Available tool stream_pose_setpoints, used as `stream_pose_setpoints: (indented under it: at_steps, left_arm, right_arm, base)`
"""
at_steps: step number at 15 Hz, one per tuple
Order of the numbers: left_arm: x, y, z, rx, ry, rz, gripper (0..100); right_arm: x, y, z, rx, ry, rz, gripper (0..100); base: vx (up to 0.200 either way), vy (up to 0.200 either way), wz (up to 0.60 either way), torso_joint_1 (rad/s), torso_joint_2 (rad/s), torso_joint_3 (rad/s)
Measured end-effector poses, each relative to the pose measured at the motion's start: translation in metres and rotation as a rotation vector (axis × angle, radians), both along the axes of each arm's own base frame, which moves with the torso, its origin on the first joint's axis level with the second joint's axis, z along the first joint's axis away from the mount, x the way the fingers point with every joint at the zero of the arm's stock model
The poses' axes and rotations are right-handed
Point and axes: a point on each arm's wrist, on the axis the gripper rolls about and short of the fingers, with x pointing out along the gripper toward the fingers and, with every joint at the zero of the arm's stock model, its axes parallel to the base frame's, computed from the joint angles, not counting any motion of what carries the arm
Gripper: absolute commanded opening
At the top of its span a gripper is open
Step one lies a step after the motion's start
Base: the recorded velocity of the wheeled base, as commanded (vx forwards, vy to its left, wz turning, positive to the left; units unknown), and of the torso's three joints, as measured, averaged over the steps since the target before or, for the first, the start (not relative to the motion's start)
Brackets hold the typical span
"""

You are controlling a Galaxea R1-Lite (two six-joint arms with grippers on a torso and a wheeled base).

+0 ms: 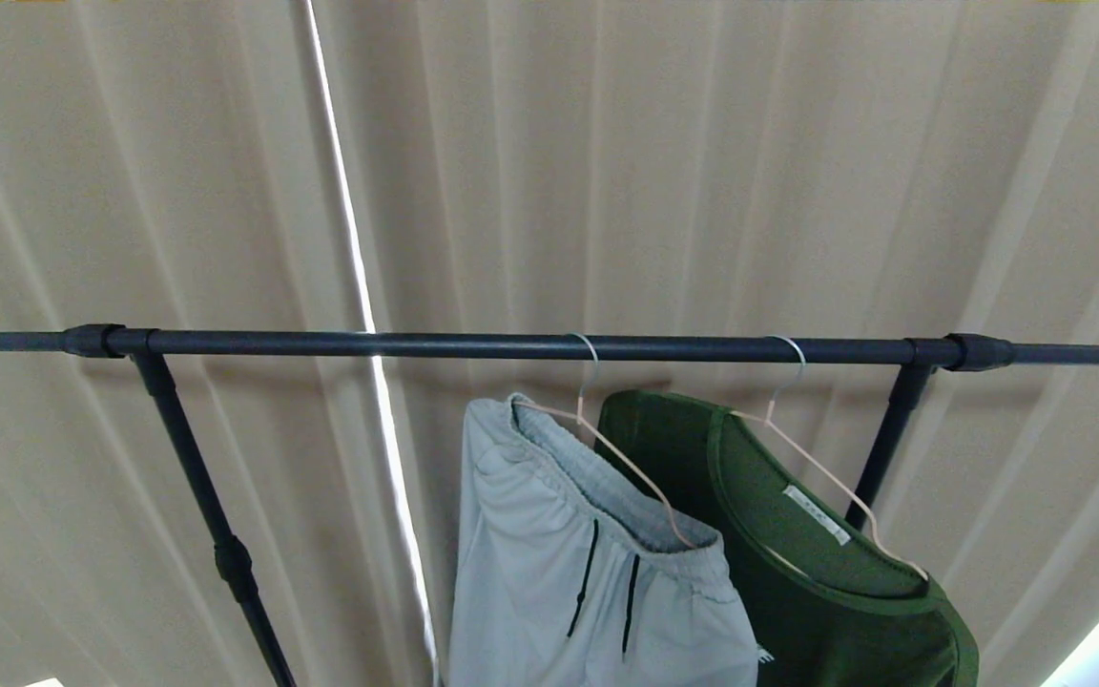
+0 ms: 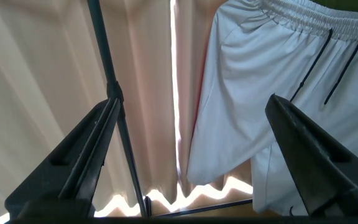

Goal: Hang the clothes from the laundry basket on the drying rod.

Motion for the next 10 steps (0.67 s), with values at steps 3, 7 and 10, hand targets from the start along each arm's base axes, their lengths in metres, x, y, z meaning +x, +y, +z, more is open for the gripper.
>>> stream_pose_setpoints:
  at_steps: [3,7,10]
  left_arm:
    - [0.0,0.0,0.0,0.0,0.0,0.0,100]
    - [0.0,0.0,0.0,0.0,0.0,0.0,100]
    - [0.0,0.0,0.0,0.0,0.0,0.0,100]
  right_arm:
    - [0.0,0.0,0.0,0.005,0.0,0.0,100]
    - [0.0,0.0,0.0,0.005,0.0,0.0,100]
    - [0.0,0.0,-0.0001,0.005,0.0,0.0,100]
  base:
    - [0.0,0.0,0.0,0.0,0.0,0.0]
    - [0.0,0.0,0.0,0.0,0.0,0.0]
    - [0.0,0.0,0.0,0.0,0.0,0.0]
